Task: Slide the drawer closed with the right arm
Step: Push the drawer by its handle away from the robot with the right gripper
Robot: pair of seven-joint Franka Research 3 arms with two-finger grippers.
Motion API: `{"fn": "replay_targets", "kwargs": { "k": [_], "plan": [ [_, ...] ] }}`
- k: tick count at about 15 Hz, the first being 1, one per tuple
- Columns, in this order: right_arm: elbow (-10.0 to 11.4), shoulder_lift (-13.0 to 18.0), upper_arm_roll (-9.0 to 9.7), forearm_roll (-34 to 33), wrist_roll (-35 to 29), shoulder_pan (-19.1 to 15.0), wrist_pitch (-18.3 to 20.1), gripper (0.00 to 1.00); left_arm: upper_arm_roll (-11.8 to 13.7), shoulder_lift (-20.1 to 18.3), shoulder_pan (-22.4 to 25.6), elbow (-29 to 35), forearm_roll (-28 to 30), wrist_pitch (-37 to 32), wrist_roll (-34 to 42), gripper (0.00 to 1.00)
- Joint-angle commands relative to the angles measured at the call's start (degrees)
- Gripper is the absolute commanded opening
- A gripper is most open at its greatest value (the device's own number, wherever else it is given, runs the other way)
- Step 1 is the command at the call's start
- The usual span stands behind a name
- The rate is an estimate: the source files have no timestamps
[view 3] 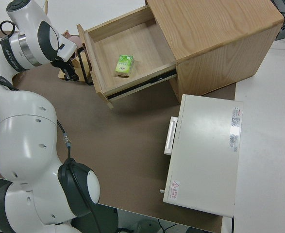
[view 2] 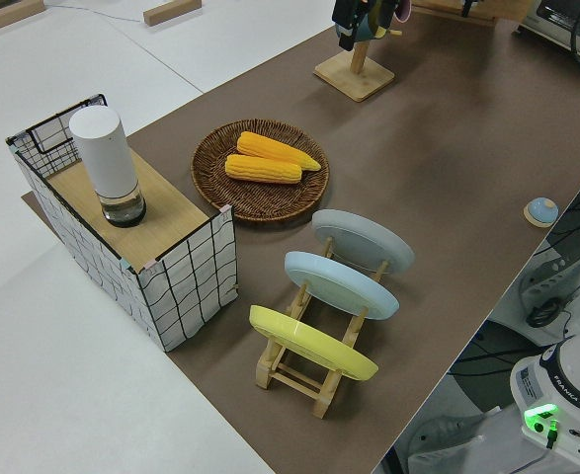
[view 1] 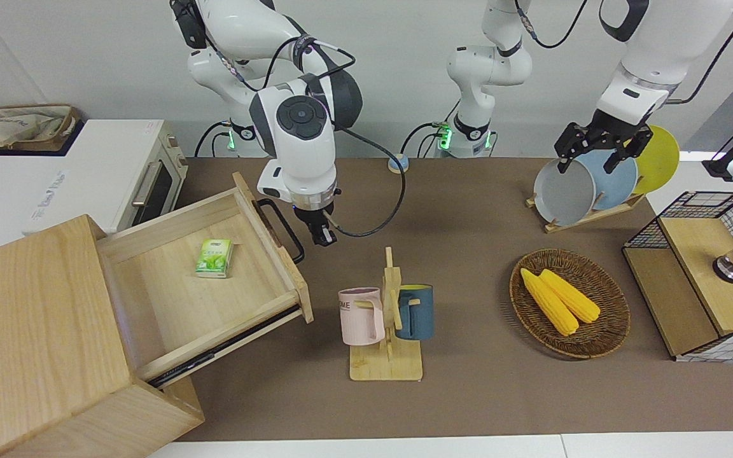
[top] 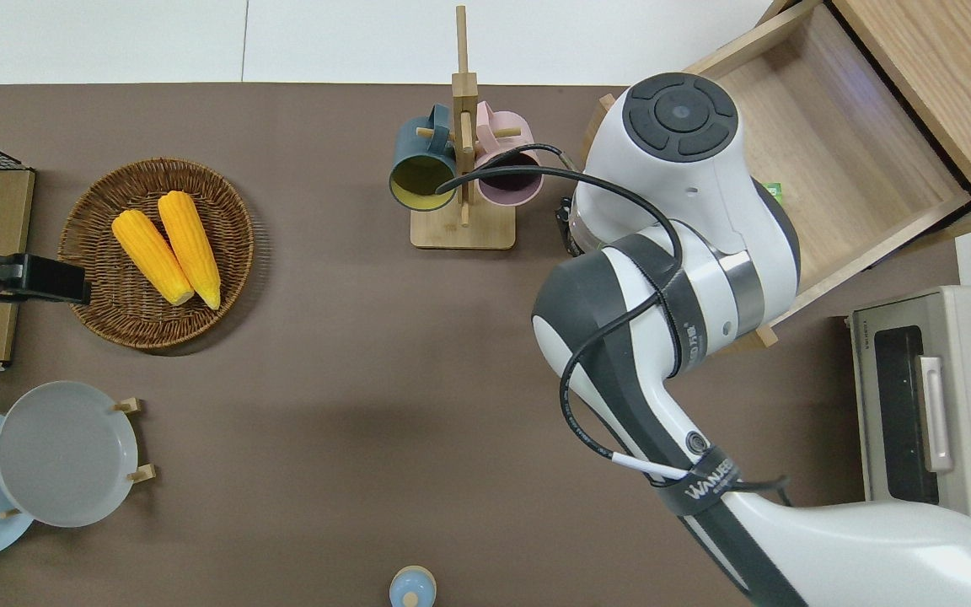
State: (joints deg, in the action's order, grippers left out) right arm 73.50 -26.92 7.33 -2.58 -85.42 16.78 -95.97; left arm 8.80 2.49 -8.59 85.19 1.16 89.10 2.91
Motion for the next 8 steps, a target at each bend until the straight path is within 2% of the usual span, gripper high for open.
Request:
{"fn": "replay_targets", "kwargs": {
  "k": [1, 4, 8],
  "plan": [
    [0.2, -0.8, 0.49, -0.9, -0.6, -1.2, -2.5, 0.000, 1.0, 0.8, -1.0, -1.2, -0.7, 0.0, 0.4, 1.00],
    [0.2, -0.9, 0.49, -0.9, 1.8, -3.0, -2.9, 0.000, 1.0, 0.8, -1.0, -1.2, -0.7, 0.0, 0.4, 1.00],
    [0.2, -1.2, 0.49, -2.2, 4.7, -5.1, -5.5, 0.000, 1.0, 0.8, -1.0, -1.2, -0.6, 0.0, 0.4, 1.00]
  ]
}}
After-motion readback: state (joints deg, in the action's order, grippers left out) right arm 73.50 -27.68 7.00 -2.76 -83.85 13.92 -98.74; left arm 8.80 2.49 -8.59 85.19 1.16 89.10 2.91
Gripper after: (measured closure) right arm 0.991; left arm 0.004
